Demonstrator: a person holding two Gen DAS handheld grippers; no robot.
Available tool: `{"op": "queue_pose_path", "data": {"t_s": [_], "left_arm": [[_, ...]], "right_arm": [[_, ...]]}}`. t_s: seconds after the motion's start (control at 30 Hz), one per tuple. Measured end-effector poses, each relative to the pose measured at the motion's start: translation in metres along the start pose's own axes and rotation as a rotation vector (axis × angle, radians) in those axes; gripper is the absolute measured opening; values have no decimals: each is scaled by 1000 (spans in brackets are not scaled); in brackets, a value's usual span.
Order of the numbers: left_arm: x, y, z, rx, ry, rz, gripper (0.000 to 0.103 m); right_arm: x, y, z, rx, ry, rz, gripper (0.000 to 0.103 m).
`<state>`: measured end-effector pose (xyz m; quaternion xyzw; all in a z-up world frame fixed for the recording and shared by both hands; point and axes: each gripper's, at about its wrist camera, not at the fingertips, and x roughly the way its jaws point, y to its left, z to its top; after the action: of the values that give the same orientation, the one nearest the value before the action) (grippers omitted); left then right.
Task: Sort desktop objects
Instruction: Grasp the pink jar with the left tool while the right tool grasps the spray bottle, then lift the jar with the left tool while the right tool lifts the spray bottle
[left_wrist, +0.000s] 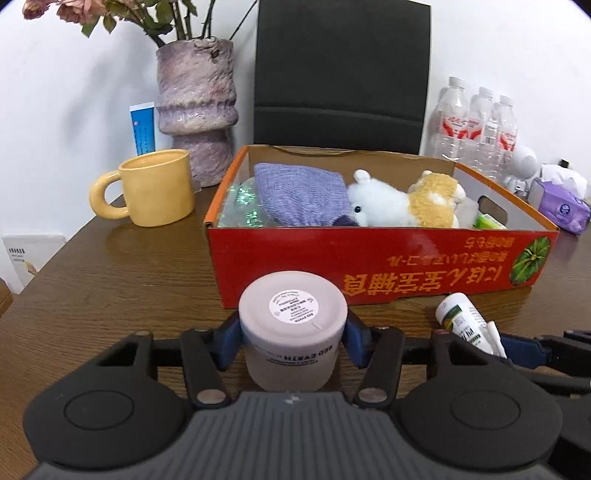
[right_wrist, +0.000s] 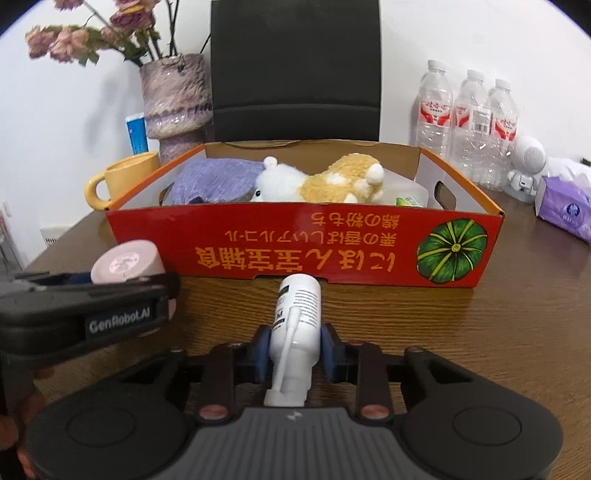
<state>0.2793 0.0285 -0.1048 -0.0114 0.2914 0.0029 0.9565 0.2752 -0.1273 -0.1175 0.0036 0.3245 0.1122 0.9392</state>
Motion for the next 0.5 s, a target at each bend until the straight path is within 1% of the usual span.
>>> {"op": "queue_pose_path", "data": {"t_s": [0.1,0.27,0.4,0.5], "left_arm": [[-4,2,-2,-19,0,-14,56],[-14,-1,-2,-16,-27,-31,56],[-29,-2,-3,-20,-55,-38,56],[-43,-3,-6,-25,-68,-43,56]], "right_arm": [[-2,-7,0,28,-5,6,27],[-15,-7,0,21,-45,19,26],[-27,-8,0,11,-73,18,26],[-34,-11,-2,23,-69,29,26]]}}
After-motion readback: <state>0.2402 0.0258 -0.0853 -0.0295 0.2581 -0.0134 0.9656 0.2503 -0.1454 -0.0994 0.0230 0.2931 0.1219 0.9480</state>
